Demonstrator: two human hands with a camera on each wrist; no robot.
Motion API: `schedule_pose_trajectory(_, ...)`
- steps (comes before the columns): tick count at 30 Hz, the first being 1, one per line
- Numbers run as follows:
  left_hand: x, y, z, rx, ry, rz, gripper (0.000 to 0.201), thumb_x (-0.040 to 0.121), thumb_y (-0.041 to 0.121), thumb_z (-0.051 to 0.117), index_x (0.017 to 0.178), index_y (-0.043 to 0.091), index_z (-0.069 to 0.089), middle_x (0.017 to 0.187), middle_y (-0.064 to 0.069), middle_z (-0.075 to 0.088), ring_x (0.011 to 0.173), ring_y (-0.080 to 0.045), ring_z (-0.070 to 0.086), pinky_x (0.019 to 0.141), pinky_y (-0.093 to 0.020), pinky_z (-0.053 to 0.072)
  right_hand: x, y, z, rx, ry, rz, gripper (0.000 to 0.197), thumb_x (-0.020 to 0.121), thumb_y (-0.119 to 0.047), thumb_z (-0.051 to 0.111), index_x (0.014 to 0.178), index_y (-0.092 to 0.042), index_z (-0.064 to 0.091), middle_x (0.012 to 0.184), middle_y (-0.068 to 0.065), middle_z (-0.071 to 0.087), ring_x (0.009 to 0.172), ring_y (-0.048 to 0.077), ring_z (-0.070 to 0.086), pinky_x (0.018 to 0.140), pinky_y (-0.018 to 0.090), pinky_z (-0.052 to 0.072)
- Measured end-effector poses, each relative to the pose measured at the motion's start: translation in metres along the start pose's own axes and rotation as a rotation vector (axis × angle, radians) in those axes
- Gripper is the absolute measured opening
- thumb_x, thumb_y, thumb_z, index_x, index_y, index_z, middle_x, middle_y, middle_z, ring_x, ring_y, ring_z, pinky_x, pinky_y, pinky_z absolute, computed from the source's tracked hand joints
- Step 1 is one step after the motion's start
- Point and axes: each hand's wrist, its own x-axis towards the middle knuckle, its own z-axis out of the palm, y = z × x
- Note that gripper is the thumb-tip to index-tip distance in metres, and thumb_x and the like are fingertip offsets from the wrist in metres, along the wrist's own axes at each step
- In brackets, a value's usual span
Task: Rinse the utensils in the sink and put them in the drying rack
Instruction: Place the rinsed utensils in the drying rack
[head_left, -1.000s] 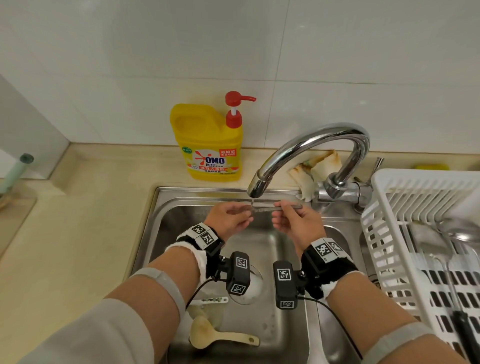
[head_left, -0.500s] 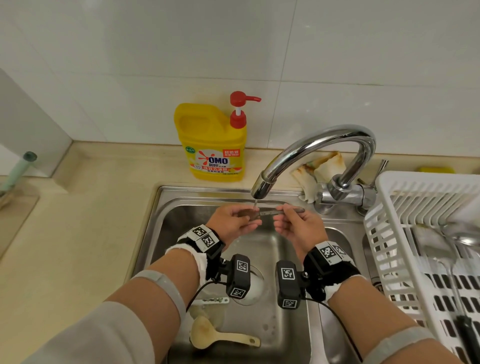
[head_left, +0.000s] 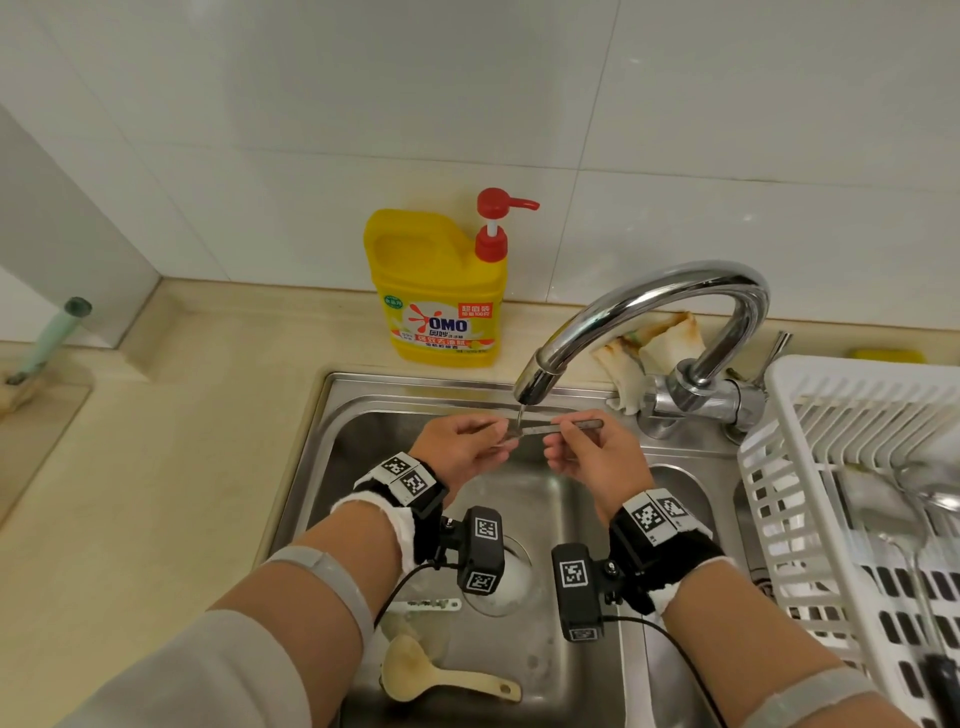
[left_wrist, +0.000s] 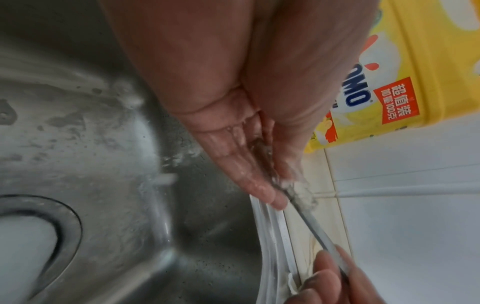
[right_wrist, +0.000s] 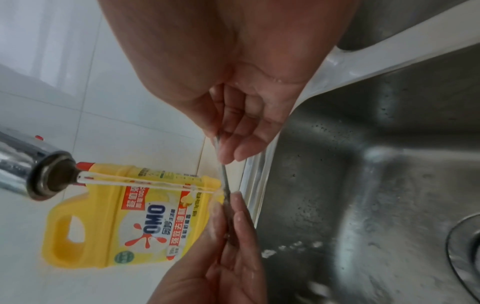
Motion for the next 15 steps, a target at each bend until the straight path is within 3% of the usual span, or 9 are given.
schedule_pose_trajectory(7, -0.0018, 0.0086, 0.0063, -0.103, -0.049, -0.055, 0.026, 0.105, 0.005, 0.043, 0.117, -0.004, 0.064, 0.099, -0.017, 0.073, 0.089, -0.024, 0.075, 0.077, -0.026, 0.061, 0.0001, 0.0013, -0.0082, 0.063, 0.043, 0.008, 0.012, 0.099, -0.002, 0.055, 0.102, 0.000, 0.067, 0.076, 0.015, 0.071, 0.062, 0.018, 0.066, 0.061, 0.029, 0.057)
schedule_pose_trajectory(11, -0.0020, 0.0065, 0.0083, -0.057, -0.021, -0.037, 0.021, 0.099, 0.005, 0.056, 0.117, -0.003, 0.064, 0.095, -0.014, 0.072, 0.090, -0.024, 0.073, 0.080, -0.027, 0.061, 0.0011, 0.0028, -0.0082, 0.082, 0.040, 0.024, 0.012, 0.099, -0.003, 0.056, 0.099, -0.003, 0.068, 0.077, 0.014, 0.072, 0.063, 0.018, 0.067, 0.063, 0.030, 0.057)
schedule_pose_trajectory(15, -0.0025, 0.0049, 0.0054, 0.059, 0.019, -0.028, 0.022, 0.093, 0.011, 0.069, 0.114, 0.005, 0.070, 0.093, -0.010, 0.074, 0.084, -0.018, 0.073, 0.073, -0.026, 0.060, 0.0018, 0.0031, -0.0063, 0.100, 0.037, 0.044, 0.011, 0.099, -0.004, 0.057, 0.097, -0.005, 0.068, 0.077, 0.014, 0.073, 0.064, 0.020, 0.068, 0.064, 0.032, 0.057)
